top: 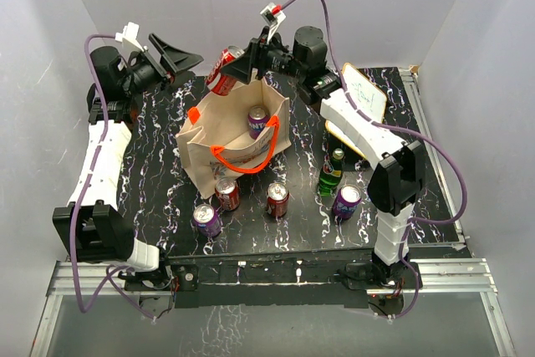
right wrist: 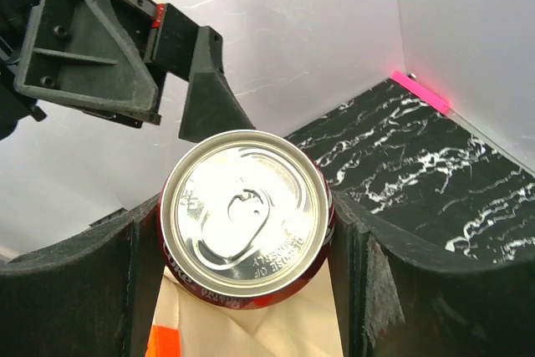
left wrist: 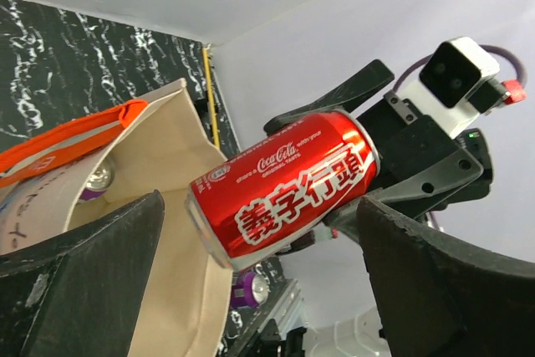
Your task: Place the beverage into the canvas bag
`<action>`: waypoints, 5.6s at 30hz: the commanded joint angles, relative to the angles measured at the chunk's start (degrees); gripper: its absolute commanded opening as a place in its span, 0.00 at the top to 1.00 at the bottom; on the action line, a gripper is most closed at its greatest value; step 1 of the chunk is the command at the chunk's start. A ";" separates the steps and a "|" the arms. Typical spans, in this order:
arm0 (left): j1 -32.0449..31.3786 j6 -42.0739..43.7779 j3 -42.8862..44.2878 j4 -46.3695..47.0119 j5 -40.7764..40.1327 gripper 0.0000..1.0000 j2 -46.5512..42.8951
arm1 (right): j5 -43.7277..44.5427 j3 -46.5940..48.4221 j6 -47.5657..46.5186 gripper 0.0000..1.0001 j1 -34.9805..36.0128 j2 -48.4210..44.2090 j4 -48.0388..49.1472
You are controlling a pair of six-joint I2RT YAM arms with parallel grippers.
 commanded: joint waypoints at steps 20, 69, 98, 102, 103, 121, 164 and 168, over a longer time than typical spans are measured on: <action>-5.13 58.04 7.47 -33.07 -15.69 0.04 -1.11 | 0.89 0.72 -33.33 0.92 -3.00 -7.93 -19.19; -9.38 55.82 5.58 -36.26 -18.78 1.00 7.82 | 7.26 -4.22 -55.30 0.92 4.95 12.06 -8.36; -9.32 57.13 4.56 -35.01 -15.69 1.00 7.56 | 16.95 -4.24 -53.39 0.92 4.93 14.48 -12.56; -9.32 57.02 4.75 -34.89 -15.43 1.00 7.86 | 16.58 -4.82 -51.58 0.92 4.41 15.37 -11.62; -9.37 57.01 4.75 -34.85 -15.31 1.00 7.96 | 16.58 -4.99 -51.12 0.91 4.30 15.55 -11.46; -9.36 56.71 4.60 -34.76 -14.79 1.00 7.84 | 15.83 -3.23 -51.95 0.39 3.70 15.44 -13.76; -9.38 50.46 6.73 -31.01 -15.19 1.00 9.10 | 9.61 -1.92 -42.57 0.14 3.68 -4.64 -17.09; -9.38 50.79 7.54 -30.78 -15.84 1.00 9.39 | 15.77 -3.71 -41.97 0.14 3.45 -11.86 -23.76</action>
